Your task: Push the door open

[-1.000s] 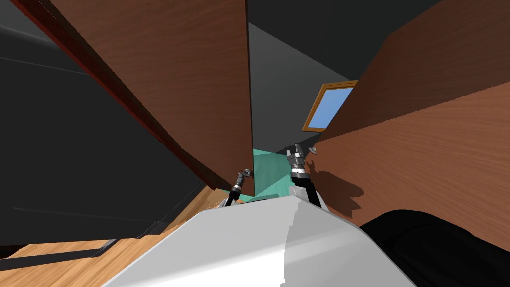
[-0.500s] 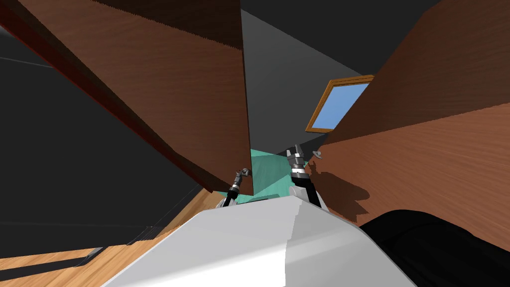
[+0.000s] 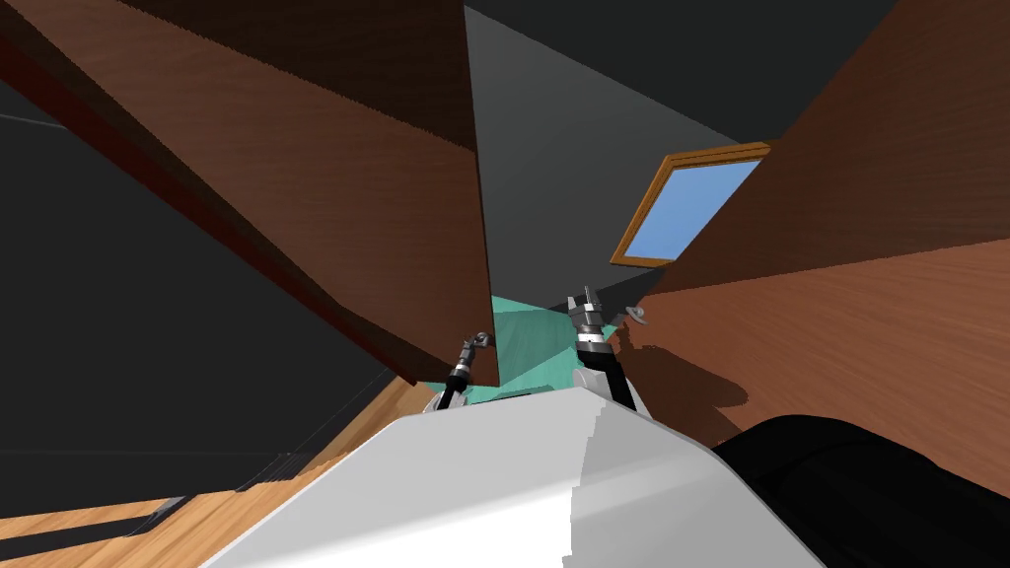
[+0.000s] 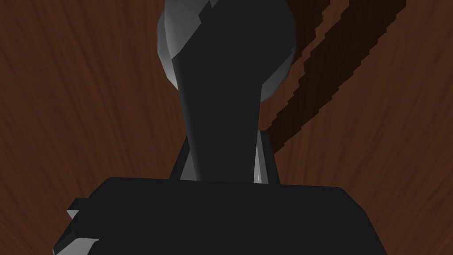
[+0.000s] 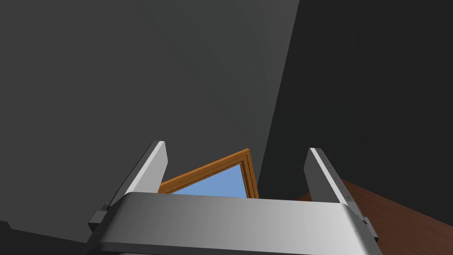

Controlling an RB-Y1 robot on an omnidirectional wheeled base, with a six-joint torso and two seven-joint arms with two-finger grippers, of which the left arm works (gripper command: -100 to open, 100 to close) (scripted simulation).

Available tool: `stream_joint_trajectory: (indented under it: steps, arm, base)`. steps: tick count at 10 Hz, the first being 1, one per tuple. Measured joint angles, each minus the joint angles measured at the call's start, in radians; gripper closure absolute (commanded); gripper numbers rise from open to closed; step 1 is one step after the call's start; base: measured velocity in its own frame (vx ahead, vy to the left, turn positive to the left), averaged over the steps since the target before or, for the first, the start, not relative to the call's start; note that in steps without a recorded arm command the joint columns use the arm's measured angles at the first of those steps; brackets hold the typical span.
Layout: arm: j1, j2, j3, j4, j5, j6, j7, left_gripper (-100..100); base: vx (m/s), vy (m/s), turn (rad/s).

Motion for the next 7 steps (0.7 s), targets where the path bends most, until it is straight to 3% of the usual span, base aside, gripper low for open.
stream_joint_trajectory:
  steps: [2,4,5,7]
  arm:
    - [0.02,0.0,0.015,-0.037,0.004,0.016,-0.008,100]
    - [-0.001,-0.002,0.044,-0.004,0.015,0.012,-0.014,100]
    - [0.015,0.0,0.053,-0.034,0.017,0.024,-0.018,100]
    - [0.002,-0.006,0.079,-0.011,0.026,0.014,-0.027,100]
  base:
    - [0.096,-0.091,0.059]
    - [0.111,-0.121,0.069]
    - [0.102,-0.104,0.054]
    - [0.138,-0.117,0.072]
